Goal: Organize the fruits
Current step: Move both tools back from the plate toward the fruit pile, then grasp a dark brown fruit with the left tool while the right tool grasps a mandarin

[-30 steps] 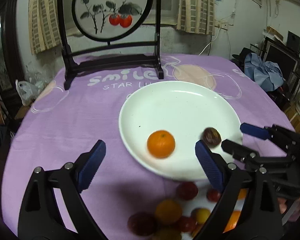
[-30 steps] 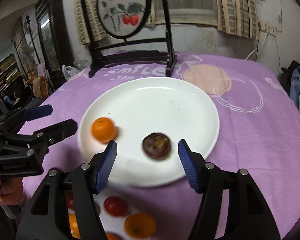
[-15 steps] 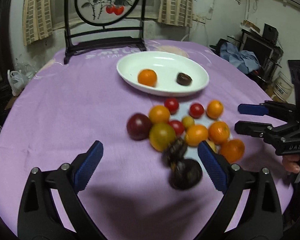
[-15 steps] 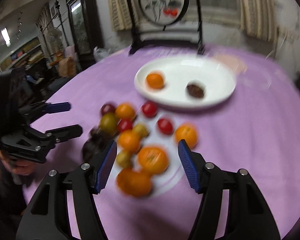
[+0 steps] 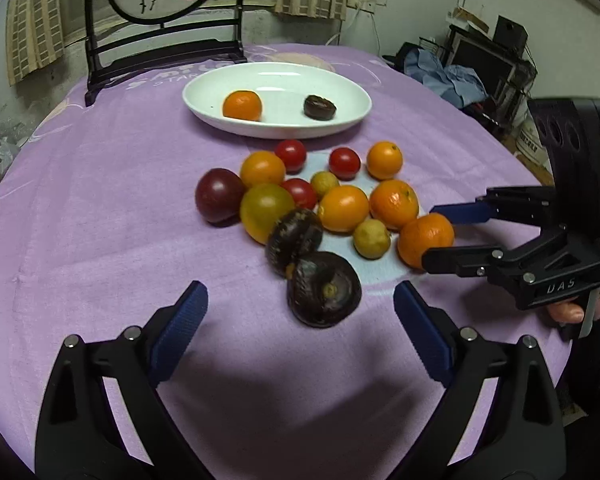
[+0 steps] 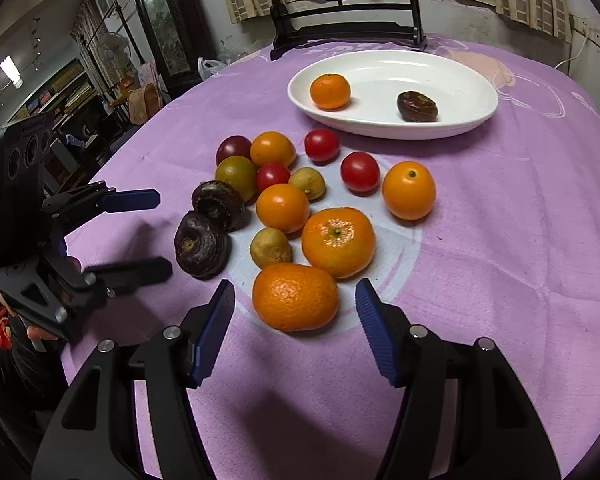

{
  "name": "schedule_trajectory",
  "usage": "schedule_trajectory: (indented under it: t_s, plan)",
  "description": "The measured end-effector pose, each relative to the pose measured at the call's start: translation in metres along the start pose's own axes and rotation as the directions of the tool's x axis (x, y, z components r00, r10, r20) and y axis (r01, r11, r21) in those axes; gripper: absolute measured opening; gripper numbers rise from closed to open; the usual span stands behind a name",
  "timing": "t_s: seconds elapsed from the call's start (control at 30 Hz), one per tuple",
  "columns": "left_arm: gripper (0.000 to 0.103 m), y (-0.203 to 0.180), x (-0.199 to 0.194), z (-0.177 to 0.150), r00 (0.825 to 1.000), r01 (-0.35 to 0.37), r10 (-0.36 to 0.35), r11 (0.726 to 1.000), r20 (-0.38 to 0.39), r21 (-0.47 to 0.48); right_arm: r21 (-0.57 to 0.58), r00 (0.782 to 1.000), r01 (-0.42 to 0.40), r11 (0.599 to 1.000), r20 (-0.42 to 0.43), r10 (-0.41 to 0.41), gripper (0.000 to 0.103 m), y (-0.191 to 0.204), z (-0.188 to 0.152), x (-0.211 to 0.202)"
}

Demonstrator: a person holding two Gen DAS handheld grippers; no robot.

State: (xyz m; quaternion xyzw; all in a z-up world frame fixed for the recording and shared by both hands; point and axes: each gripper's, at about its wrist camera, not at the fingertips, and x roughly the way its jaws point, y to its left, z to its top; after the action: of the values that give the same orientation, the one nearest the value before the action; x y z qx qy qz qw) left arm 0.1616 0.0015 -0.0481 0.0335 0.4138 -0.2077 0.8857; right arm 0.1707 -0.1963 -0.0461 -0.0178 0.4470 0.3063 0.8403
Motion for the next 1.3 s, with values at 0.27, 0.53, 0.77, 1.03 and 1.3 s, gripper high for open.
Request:
schedule_trajectory:
  t_s: [0.27,0.53,0.77,1.03,1.3]
  plan:
    - [0.073,-0.008,0.010,-0.003,0.999,-0.001,0.002,1.000,-0.039,0.028,0.009,1.000,0.018,1.000,-0.025,-0.018,0.052,-0.001,-0.001,0.006]
    - [0.059,-0.009,0.017,-0.003,0.998,-0.003,0.004,1.000,-0.068,0.011,0.010,1.000,0.009,1.000,-0.021,-0.009,0.046,-0.001,-0.002,0.006]
    - [0.055,-0.012,0.025,0.001,0.996,0.019,-0.021,0.999,-0.089,-0.028,0.013,1.000,0.007,1.000,-0.020,-0.007,0.046,-0.001,-0.001,0.006]
    - [0.046,-0.017,0.029,0.003,0.996,-0.010,0.007,1.000,-0.089,-0.028,0.015,1.000,0.009,1.000,-0.015,-0.009,0.044,0.000,-0.001,0.005]
    - [0.045,-0.014,0.028,0.002,0.996,0.010,-0.013,0.999,-0.084,-0.034,0.023,1.000,-0.006,1.000,0.001,0.006,0.044,-0.002,-0.001,0.000]
